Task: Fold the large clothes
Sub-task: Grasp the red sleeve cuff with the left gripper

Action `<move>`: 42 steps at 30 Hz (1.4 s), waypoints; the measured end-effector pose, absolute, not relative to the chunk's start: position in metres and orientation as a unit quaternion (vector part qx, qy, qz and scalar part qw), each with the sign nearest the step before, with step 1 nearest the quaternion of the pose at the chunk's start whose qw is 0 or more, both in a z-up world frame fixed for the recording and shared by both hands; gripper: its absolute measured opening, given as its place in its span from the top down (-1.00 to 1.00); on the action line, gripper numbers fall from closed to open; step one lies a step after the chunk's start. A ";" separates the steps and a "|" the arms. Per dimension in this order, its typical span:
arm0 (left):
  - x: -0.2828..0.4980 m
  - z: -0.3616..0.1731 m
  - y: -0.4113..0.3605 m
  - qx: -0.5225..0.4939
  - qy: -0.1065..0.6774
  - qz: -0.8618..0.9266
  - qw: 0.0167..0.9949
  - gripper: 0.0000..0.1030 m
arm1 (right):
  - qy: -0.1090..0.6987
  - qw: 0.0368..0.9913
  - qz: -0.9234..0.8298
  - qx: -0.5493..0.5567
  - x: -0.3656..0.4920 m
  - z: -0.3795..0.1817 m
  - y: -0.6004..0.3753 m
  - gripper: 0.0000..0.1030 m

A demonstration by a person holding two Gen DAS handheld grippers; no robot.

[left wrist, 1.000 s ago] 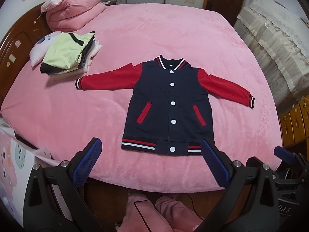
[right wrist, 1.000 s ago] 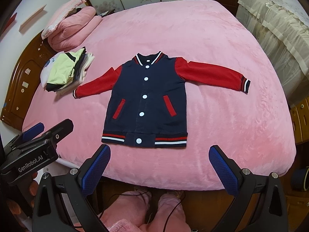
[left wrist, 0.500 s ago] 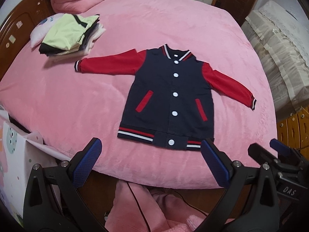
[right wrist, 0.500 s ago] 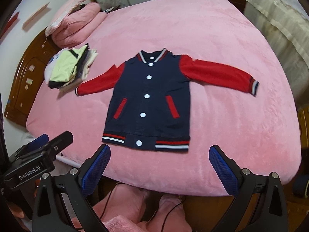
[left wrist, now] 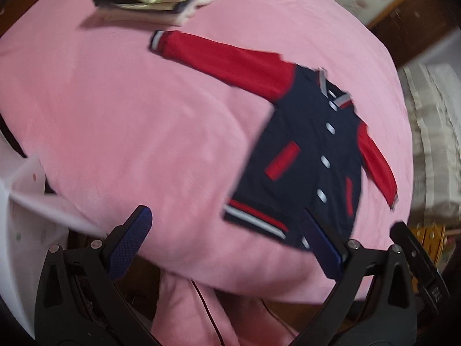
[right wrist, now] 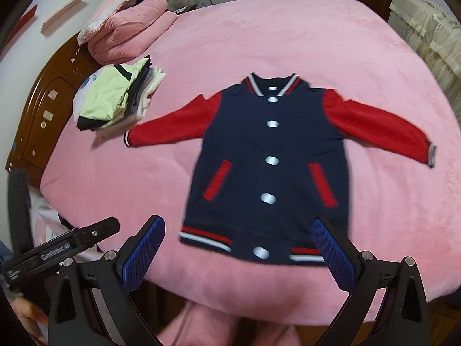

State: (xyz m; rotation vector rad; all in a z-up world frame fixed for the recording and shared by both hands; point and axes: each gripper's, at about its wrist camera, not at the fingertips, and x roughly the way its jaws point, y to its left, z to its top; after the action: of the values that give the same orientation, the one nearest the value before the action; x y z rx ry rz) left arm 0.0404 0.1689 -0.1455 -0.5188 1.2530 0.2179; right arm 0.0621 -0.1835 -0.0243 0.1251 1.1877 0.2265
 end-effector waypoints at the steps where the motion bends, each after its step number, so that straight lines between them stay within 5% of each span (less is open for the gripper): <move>1: 0.047 -0.152 0.180 -0.245 0.576 0.100 0.773 -0.96 | 0.557 0.821 0.106 0.062 0.067 -0.029 -0.174 -1.00; 12: 0.155 -0.239 0.334 -0.370 0.494 0.142 0.774 -0.82 | 0.555 0.823 0.066 0.096 0.171 -0.131 -0.042 -1.00; 16: 0.183 -0.270 0.376 -0.387 0.466 0.156 0.780 -0.51 | 0.564 0.819 0.041 0.098 0.204 -0.168 -0.017 -1.00; 24: 0.220 -0.303 0.402 -0.370 0.448 0.114 0.806 -0.30 | 0.582 0.801 0.017 0.141 0.228 -0.212 -0.005 -1.00; 27: 0.232 -0.312 0.403 -0.368 0.450 0.098 0.808 0.04 | 0.589 0.795 0.016 0.142 0.230 -0.225 0.000 -1.00; 30: 0.232 -0.308 0.394 -0.348 0.447 0.110 0.817 0.10 | 0.591 0.791 0.009 0.156 0.225 -0.232 -0.005 -1.00; 35: 0.234 -0.296 0.380 -0.320 0.426 0.137 0.835 0.59 | 0.593 0.786 0.018 0.175 0.222 -0.233 -0.023 -1.00; 42: 0.234 -0.228 0.302 -0.248 0.365 0.132 0.888 0.65 | 0.576 0.797 0.046 0.176 0.229 -0.222 -0.058 -1.00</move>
State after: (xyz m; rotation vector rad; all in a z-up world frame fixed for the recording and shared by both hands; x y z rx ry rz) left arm 0.2341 0.3022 -0.2277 -0.5152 0.7589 0.2741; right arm 0.2292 -0.0576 -0.2217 0.3768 1.2359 0.0991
